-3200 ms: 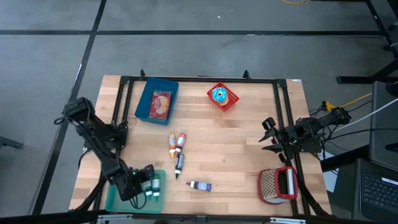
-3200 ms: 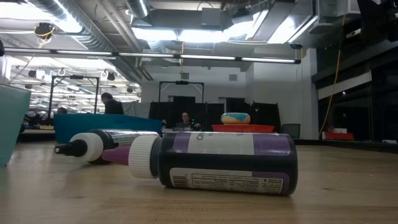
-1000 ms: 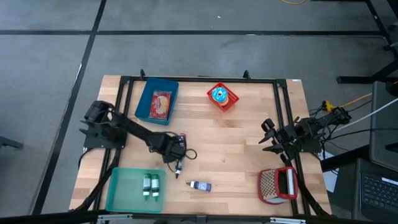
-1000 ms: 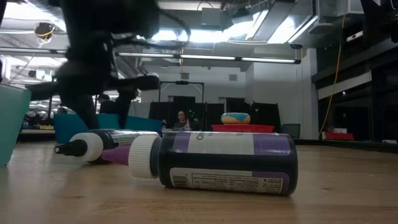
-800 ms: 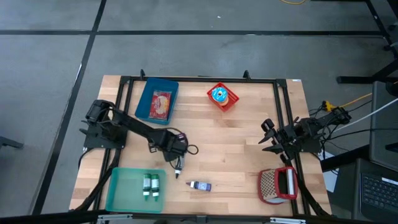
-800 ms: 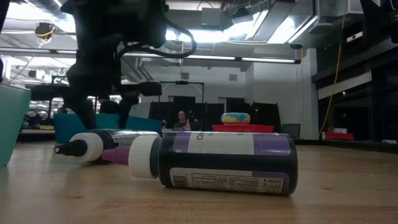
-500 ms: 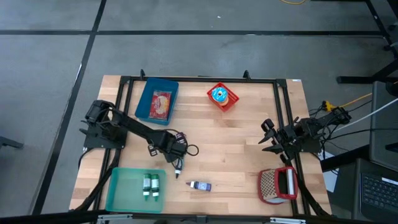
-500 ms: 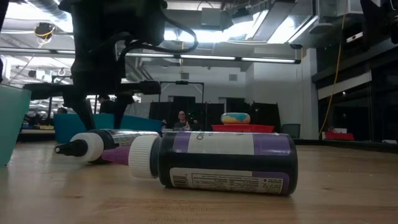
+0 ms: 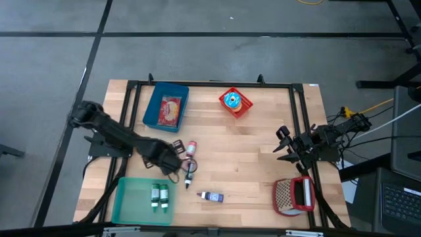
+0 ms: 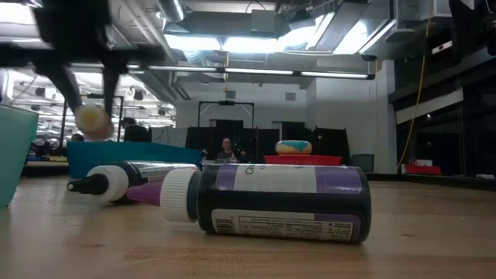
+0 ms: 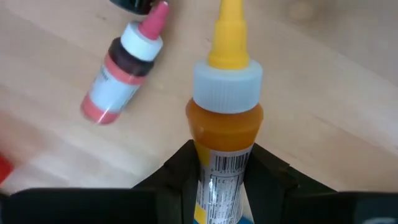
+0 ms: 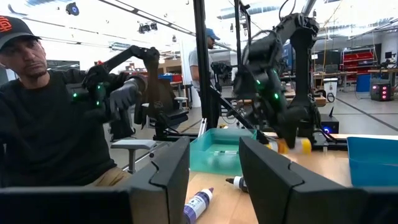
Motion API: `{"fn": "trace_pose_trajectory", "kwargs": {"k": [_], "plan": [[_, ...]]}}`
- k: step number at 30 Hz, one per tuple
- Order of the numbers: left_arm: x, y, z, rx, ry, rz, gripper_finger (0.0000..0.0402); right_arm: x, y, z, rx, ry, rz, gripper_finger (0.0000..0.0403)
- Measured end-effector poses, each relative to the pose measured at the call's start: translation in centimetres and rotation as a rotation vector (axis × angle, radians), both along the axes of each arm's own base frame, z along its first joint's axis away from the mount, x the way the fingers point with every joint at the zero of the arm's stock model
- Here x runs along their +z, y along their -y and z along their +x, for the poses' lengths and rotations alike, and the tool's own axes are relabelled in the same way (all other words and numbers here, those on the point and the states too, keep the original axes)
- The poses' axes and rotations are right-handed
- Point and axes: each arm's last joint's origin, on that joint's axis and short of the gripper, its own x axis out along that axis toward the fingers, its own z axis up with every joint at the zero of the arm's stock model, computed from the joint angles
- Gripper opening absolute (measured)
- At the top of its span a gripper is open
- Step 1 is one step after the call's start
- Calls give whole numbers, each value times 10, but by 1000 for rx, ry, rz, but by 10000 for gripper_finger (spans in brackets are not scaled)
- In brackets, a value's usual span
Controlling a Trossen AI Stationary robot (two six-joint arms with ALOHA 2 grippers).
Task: Pick & Place Food Item
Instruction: Put the yellow food coloring bottle into the green bin
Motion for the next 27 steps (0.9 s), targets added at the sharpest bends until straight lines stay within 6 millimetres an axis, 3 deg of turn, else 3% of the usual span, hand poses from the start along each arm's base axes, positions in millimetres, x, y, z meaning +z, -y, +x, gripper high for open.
{"fn": "trace_pose_trajectory", "kwargs": {"k": [6, 15, 21, 27], "plan": [[24, 23, -43, -30, 5, 22, 101, 0, 0, 0, 0, -1, 4, 142], [21, 79, -100, -44, -60, 1, 100, 0, 1, 0, -19, -13, 31, 142], [20, 114, -115, -16, -67, -60, 100, 0, 2, 1, -50, -19, 47, 142], [1, 142, -119, -61, -90, -77, 100, 0, 2, 1, -51, -21, 52, 142]]}}
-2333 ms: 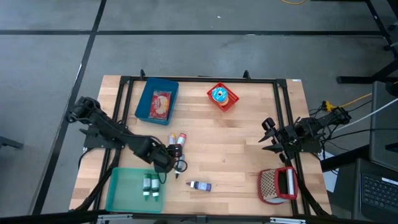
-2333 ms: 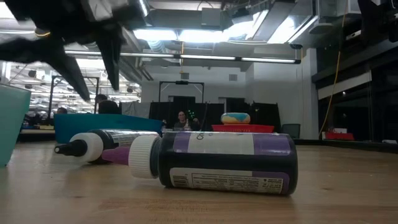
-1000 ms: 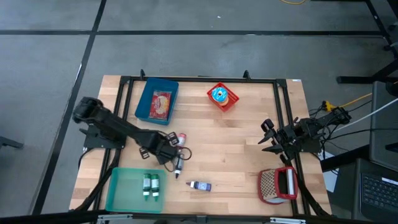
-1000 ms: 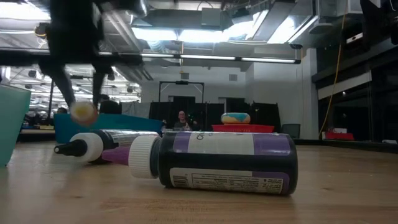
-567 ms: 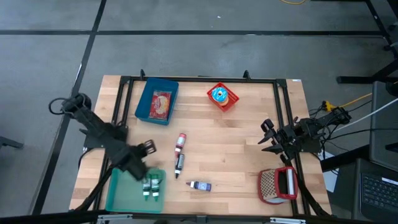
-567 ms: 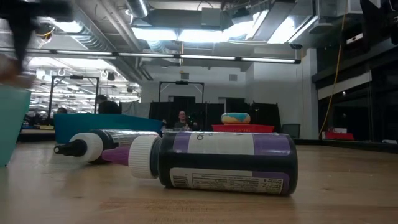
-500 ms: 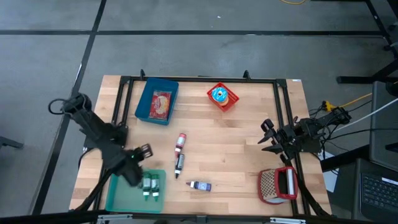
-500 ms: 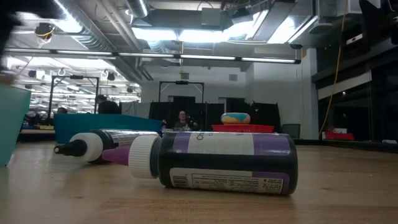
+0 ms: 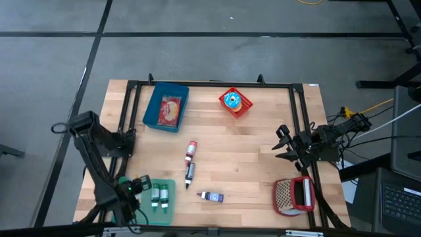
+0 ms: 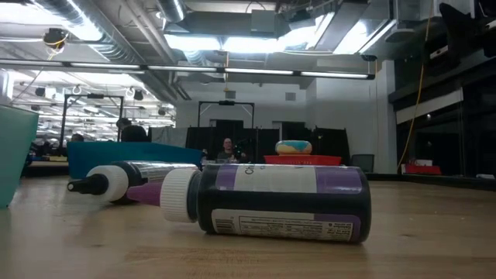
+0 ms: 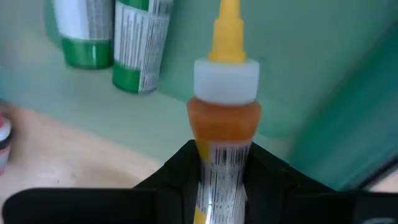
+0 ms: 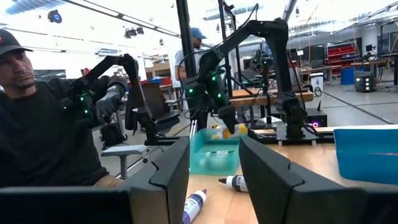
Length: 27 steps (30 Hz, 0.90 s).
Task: Pick & Place Food Item
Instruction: Put the yellow food coloring bottle into the green bin
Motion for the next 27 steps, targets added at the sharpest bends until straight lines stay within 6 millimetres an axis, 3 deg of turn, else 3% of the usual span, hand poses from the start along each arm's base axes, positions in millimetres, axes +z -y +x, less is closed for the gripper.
{"fn": "trace_pose_trajectory", "kwargs": {"k": [8, 21, 27], "plan": [[-26, 18, 20, -41, 21, -74, 100, 0, 0, 0, 2, -3, 7, 142], [-28, 14, 40, -39, 31, -121, 101, -2, 0, 0, 11, -24, -10, 142], [-31, 12, 39, -48, 22, -109, 135, -3, -1, 0, 12, -31, -8, 142]]}}
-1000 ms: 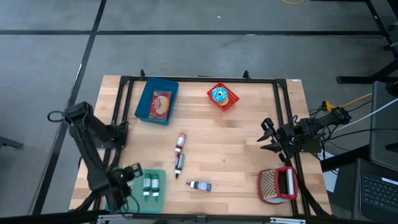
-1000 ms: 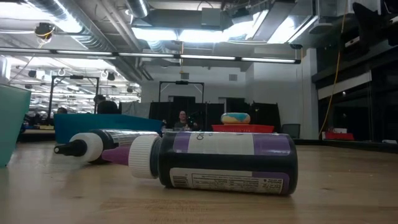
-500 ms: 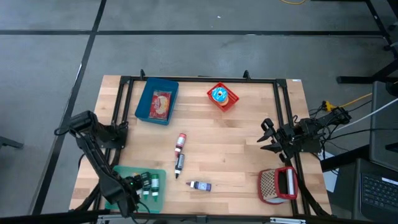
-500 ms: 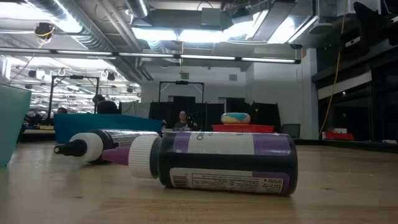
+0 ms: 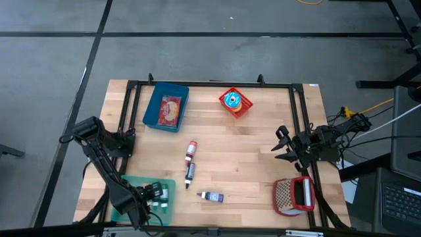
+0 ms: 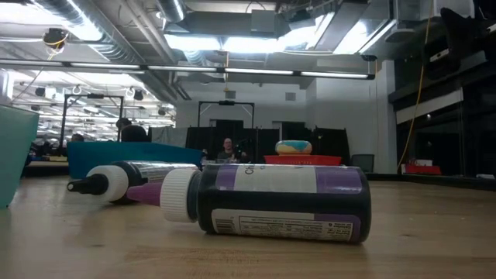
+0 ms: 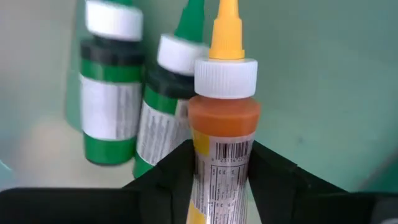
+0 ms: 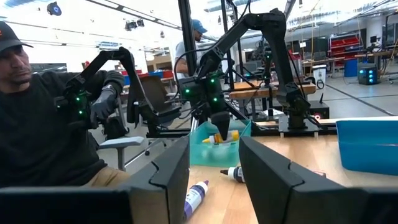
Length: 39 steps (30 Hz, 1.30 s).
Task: Pick & Place Food Item
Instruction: Put the yellow food coloring bottle into the green bin, then put the black food coloring bottle into the green bin
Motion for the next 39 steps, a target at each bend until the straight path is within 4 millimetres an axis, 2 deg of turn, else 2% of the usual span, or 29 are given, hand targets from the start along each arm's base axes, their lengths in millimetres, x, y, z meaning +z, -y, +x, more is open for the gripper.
{"fn": "trace_pose_trajectory", "kwargs": {"k": [7, 11, 14, 18, 21, 25, 29, 33, 39], "plan": [[2, -5, -6, 41, -26, 53, 186, 0, 0, 0, -1, 2, 4, 142], [14, -2, -7, 25, 7, 84, 197, 1, 0, 0, -3, 10, 8, 142], [28, -1, -2, 23, 96, 133, 195, 1, 0, 0, -3, 9, 8, 142], [48, 0, 13, 36, 200, 123, 185, 1, 0, 0, 0, 5, 23, 142], [56, -6, 25, -31, 230, 149, 176, 2, 0, 0, 2, 8, 35, 142], [56, -24, 49, -111, 227, 210, 171, 2, 0, 0, 2, 8, 33, 142], [54, -48, 85, -78, 250, 160, 174, 2, 0, 0, 2, 8, 31, 142], [53, -67, 113, -128, 274, 101, 175, 2, 0, 0, 2, 7, 33, 142], [44, -92, 136, -226, 224, 108, 175, 2, 0, 0, 4, 6, 34, 142]]}}
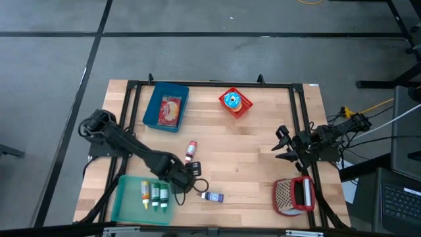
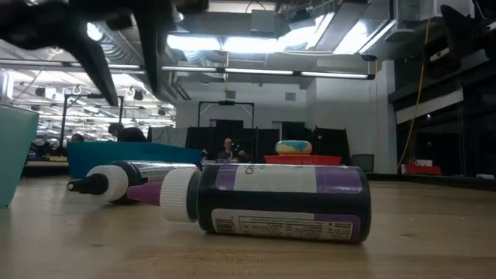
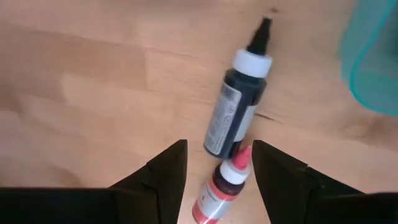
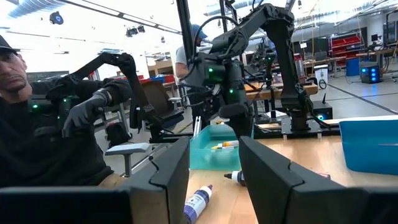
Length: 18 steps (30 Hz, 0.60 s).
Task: Pick & Place Food Item
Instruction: Put the black food coloring bottle into the green bin
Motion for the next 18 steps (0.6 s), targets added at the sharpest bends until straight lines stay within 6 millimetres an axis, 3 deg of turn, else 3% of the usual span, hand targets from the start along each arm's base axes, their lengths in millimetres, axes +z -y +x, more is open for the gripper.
{"fn": "trace_pose_trajectory", "kwargs": {"k": [11, 18], "plan": [[-61, -10, 27, -124, -168, 143, 171, -3, 0, 0, 7, -39, 11, 142], [-81, -11, 32, -124, -220, 157, 170, -3, 0, 1, 7, -43, 11, 142]]}}
